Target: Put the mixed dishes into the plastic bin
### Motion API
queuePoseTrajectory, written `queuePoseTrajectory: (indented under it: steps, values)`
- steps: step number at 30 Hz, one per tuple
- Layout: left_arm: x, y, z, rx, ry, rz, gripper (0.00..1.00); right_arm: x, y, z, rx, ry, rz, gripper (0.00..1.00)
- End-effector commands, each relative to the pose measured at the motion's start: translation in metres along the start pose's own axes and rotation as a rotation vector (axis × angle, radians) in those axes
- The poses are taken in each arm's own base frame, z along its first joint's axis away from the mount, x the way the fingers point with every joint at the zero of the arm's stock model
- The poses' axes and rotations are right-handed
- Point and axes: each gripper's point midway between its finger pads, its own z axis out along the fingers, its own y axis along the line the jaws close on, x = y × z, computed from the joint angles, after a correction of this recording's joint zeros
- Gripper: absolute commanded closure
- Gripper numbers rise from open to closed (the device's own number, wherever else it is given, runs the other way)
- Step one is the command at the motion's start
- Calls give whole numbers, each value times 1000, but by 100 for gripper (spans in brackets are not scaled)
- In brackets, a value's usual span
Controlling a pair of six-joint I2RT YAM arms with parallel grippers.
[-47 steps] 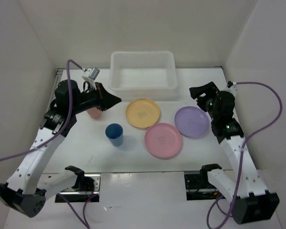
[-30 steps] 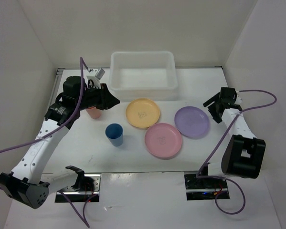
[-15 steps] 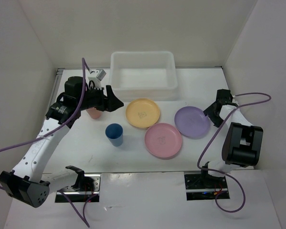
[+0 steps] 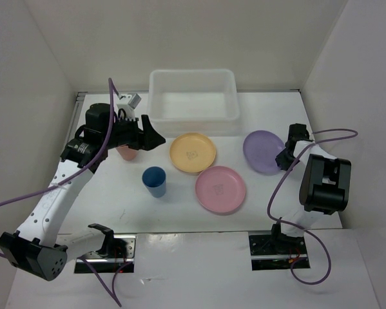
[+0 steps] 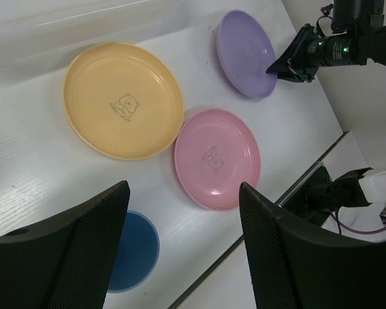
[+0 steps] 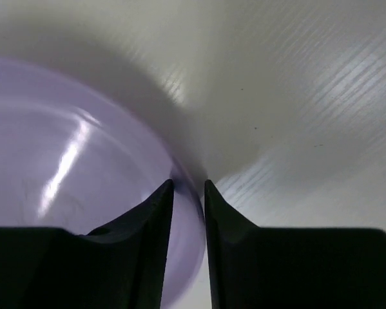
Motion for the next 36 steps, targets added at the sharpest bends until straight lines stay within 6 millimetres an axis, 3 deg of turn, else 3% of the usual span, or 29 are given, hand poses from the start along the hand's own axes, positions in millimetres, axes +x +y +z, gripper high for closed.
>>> queuePoseTrajectory:
  steps: [1,8,18,26,30,36]
  values:
    - [-5,-5,-6,23,-27,31,24,1,-3,12,8,-10,1,71]
    - [-5,0,-9,-6,-24,21,27,-3,5,11,-19,-13,23,99]
    - [-6,3,-9,-14,-28,17,27,-9,18,0,-92,-32,65,100]
    - [-9,-2,-11,2,-32,12,27,-51,42,-66,-215,-145,89,100]
    - [-10,-5,-14,14,-38,17,27,-61,46,-91,-261,-183,105,100]
    - [-8,-3,-14,3,-33,13,27,-87,58,-151,-376,-287,123,100]
